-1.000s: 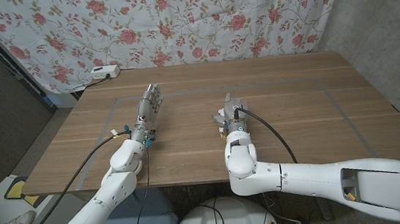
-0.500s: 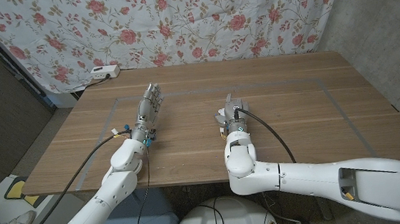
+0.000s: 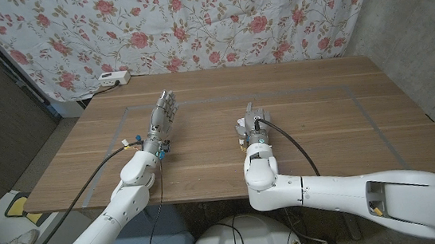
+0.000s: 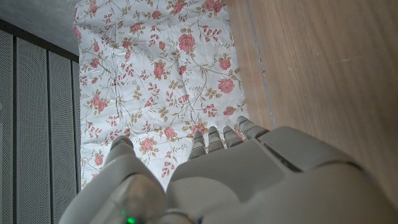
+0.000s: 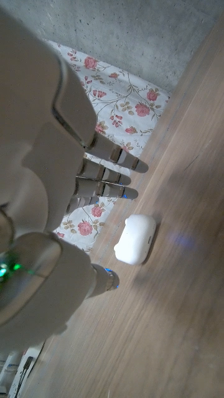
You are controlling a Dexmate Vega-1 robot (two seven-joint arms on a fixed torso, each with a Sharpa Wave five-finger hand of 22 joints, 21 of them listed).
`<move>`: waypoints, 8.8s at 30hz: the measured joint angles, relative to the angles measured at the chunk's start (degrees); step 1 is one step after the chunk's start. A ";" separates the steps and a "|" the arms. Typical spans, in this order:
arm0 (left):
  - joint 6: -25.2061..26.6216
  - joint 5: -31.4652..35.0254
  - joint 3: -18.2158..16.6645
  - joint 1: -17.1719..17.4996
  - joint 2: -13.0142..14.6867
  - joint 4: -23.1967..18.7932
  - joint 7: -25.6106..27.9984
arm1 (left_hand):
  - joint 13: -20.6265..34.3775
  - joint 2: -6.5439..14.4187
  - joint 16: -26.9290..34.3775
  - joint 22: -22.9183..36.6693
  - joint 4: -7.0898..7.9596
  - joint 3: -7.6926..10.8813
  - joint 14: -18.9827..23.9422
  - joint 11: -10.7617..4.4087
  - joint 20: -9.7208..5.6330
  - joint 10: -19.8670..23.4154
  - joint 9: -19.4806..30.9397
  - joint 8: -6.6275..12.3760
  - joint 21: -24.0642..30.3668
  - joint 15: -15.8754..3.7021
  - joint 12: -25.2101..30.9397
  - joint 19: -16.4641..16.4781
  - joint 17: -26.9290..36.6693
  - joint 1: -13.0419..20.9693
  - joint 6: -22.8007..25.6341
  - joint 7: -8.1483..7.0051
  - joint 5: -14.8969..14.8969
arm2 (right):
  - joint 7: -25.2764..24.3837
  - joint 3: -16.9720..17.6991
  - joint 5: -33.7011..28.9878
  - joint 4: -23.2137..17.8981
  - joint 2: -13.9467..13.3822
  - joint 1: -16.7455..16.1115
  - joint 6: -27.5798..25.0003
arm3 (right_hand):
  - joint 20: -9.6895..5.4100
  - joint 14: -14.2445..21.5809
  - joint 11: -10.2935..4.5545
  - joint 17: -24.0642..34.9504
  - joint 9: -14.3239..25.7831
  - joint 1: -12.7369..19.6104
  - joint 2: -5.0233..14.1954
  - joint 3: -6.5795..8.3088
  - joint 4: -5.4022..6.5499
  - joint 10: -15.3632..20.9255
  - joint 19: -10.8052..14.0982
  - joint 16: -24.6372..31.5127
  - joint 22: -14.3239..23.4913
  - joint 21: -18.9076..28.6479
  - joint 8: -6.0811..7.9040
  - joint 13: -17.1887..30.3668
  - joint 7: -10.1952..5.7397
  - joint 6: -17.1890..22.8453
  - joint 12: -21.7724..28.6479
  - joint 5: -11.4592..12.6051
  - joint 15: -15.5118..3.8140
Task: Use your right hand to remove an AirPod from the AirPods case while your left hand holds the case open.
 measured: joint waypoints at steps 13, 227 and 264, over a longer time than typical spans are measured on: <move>0.00 -0.23 -0.11 0.06 -0.07 0.24 -0.06 | 0.00 0.00 0.00 0.00 0.00 0.00 0.00 -0.12 0.00 0.53 0.00 0.00 0.00 0.00 0.00 0.00 0.00 0.00 0.00 0.00 0.00 | -1.99 -1.02 3.61 0.95 0.23 1.33 0.10 | -0.31 0.26 -0.49 0.12 0.00 0.72 0.27 0.32 -0.15 1.10 0.32 0.00 -0.01 0.00 0.00 0.13 0.32 -0.31 0.44 -0.22 -0.91; -1.33 23.79 6.48 1.68 -11.82 -9.31 27.37 | 0.30 -1.52 0.44 -0.15 -2.26 16.46 3.69 -3.29 -1.55 9.02 0.56 1.79 0.40 -3.49 1.10 3.58 -0.24 22.91 15.18 -5.54 -0.85 | -12.18 40.57 11.36 -23.41 -8.46 -22.89 36.72 | -6.84 5.91 -6.75 5.30 0.00 13.12 3.76 5.26 0.72 10.25 3.59 5.77 0.53 1.54 0.90 6.76 -0.68 7.10 5.97 -0.18 -3.47; -3.12 36.08 9.00 1.98 -20.92 -4.62 44.99 | 0.57 -3.07 0.00 -0.15 -2.78 12.98 -0.63 -2.77 -2.57 1.92 2.16 5.82 0.16 -2.66 -0.61 3.38 -0.25 28.13 27.87 -2.65 -0.62 | -14.07 41.27 16.22 -23.23 -5.52 -21.74 37.61 | -6.12 5.91 -6.75 5.83 0.00 13.43 4.05 5.26 0.72 10.26 2.86 6.20 0.53 1.54 0.90 7.30 -0.58 7.82 6.07 -0.24 -3.47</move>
